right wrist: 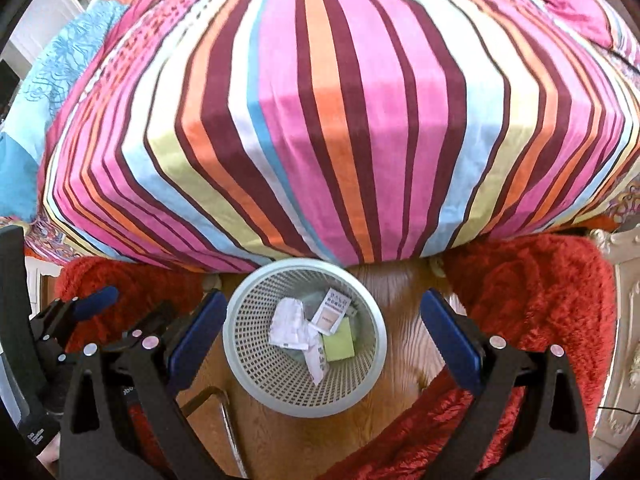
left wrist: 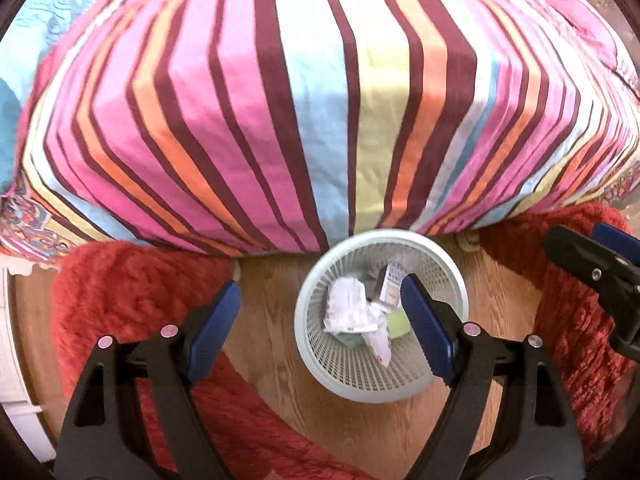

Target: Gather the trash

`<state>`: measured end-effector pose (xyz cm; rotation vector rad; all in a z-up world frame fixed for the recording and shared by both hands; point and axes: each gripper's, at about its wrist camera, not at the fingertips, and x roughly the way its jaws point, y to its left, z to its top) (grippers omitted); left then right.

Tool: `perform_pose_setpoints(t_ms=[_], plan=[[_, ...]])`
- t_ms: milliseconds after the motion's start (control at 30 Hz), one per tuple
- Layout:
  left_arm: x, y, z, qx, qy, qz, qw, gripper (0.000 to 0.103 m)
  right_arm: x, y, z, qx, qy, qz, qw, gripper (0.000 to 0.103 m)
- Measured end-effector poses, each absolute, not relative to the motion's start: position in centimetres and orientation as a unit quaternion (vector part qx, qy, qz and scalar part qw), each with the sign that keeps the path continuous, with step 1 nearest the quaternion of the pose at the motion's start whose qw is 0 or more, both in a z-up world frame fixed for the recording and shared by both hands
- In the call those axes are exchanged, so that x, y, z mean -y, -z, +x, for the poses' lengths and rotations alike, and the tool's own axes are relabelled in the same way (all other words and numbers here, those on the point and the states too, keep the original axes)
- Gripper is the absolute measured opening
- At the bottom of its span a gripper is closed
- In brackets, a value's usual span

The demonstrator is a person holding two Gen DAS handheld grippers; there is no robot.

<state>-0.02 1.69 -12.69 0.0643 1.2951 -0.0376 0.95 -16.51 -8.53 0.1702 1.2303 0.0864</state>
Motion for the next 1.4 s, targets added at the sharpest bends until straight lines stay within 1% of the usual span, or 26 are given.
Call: perform_pose_setpoints(t_ms=[200,500,800,1000,1400], plan=[[-2.5,9.8,0.0,-0.565,0.001,0.029,0.825,0.080,16.6,6.3,1.1,-0.537,-0.040,0.069,0.840,0.093],[-3.9,4.9,1.2,-0.506,-0.005,-0.011,0.862,0.080,17.4,3.1,2.2,-0.476,-0.027,0.060,0.877,0.093],[-3.9,1.2,2.8,-0.465,-0.005,-0.029,0.885,0.080,17.7,0.9,2.6,-0.434,-0.018,0.051,0.899,0.093],[-2.8,0.5,3.7,-0.455,-0.010,-0.006,0.891,0.080,17.6,0.3,3.3,-0.424,-0.013,0.050,0.904,0.093],[-2.4,0.2,5.1,-0.452,-0.009,-0.003,0.892,0.080,18.1,0.5,3.8,-0.430,-0.011,0.059,0.901,0.093]])
